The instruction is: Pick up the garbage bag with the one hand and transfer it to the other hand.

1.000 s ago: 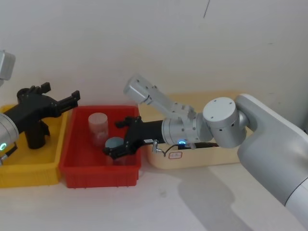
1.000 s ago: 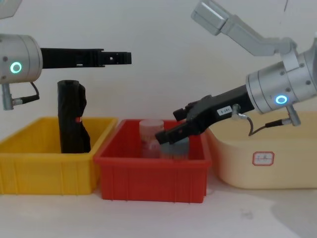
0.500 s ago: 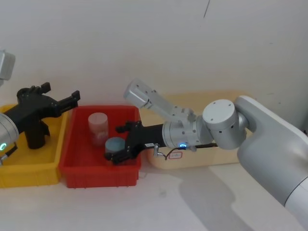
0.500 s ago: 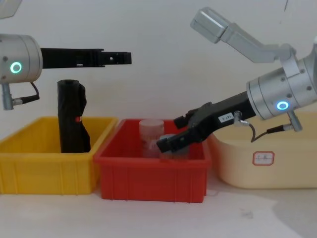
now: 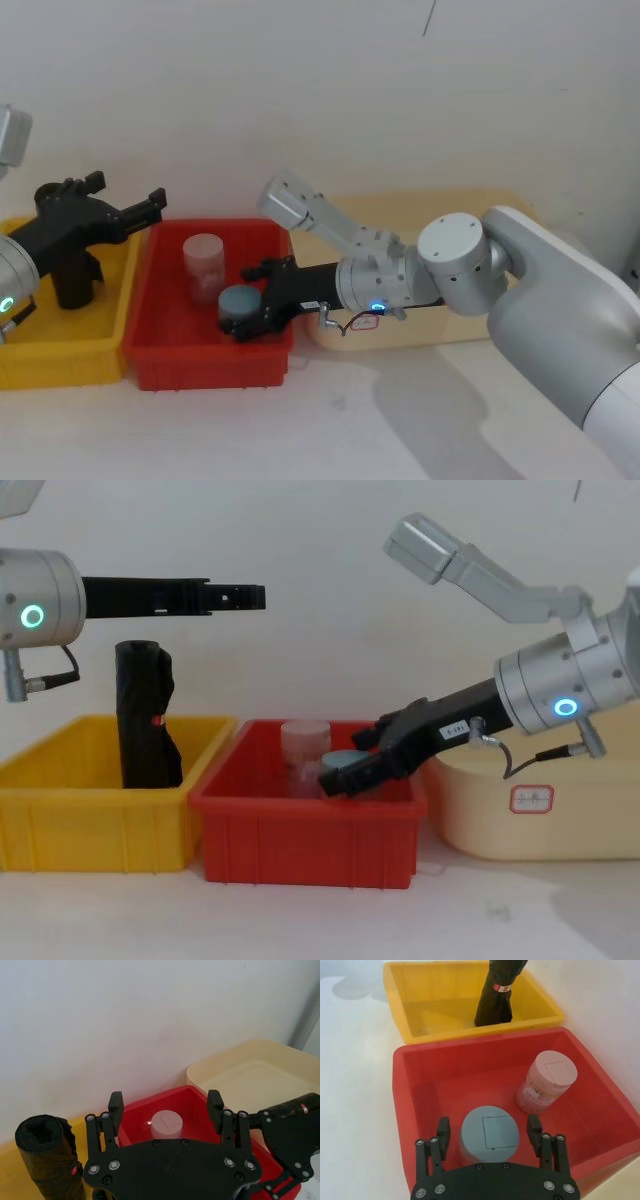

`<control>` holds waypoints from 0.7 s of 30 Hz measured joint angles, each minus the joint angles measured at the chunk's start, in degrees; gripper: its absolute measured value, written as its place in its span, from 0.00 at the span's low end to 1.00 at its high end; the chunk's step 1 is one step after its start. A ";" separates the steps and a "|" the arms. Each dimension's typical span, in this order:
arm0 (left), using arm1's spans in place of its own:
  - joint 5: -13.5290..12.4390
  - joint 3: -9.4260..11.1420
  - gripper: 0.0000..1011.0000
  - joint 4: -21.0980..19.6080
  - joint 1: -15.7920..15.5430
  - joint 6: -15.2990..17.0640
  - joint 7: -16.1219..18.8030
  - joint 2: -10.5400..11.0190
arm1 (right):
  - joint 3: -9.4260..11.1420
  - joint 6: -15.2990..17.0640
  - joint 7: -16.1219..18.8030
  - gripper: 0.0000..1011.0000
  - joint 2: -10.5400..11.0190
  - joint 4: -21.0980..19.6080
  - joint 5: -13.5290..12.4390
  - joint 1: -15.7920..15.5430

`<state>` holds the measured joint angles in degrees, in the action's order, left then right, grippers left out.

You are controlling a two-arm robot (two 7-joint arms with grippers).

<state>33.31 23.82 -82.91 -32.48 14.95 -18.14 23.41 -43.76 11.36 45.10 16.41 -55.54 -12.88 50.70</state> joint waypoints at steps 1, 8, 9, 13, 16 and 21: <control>0.00 0.00 0.99 0.00 0.00 0.00 0.00 0.00 | 0.03 -0.20 -0.02 0.94 -0.09 0.22 0.03 0.01; 0.00 0.00 0.99 0.00 -0.01 0.00 0.00 0.00 | 0.30 -1.51 -0.31 0.76 -0.94 2.46 0.36 0.23; 0.00 0.00 0.99 0.00 -0.01 0.00 0.00 0.00 | 0.30 -1.51 -0.31 0.73 -0.94 2.46 0.36 0.23; 0.00 0.00 0.99 0.00 -0.01 0.00 0.00 0.00 | 0.61 -1.96 -0.51 0.68 -1.31 3.41 0.49 0.31; 0.00 0.00 0.99 0.00 0.00 0.00 0.00 0.00 | 0.90 -2.04 -0.68 0.68 -1.45 3.70 0.52 0.32; 0.00 0.00 0.99 0.00 0.00 0.00 0.00 0.00 | 1.79 -2.09 -0.87 0.68 -1.56 3.65 0.35 0.29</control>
<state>33.31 23.82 -82.91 -32.48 14.95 -18.14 23.41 -41.97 9.27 44.23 14.85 -51.89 -12.53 50.99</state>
